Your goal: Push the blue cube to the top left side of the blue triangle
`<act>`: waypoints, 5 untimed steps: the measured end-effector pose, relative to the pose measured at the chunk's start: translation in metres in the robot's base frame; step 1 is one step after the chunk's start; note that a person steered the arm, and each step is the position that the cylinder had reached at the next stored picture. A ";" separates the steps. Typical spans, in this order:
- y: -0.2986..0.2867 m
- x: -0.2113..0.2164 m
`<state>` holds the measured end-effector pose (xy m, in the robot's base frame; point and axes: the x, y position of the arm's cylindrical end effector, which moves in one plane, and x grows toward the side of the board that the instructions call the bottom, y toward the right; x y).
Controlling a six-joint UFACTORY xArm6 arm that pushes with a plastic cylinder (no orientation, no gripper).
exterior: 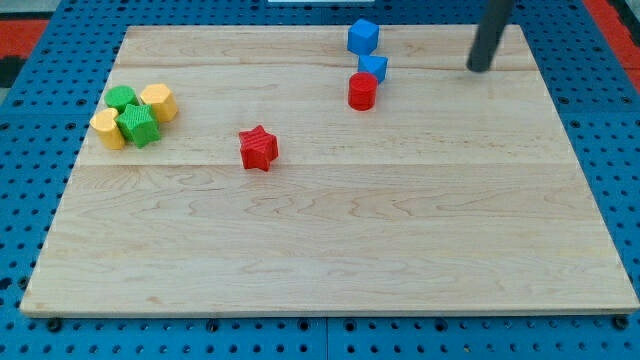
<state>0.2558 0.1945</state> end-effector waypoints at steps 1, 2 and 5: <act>-0.070 -0.036; -0.099 -0.051; -0.157 -0.026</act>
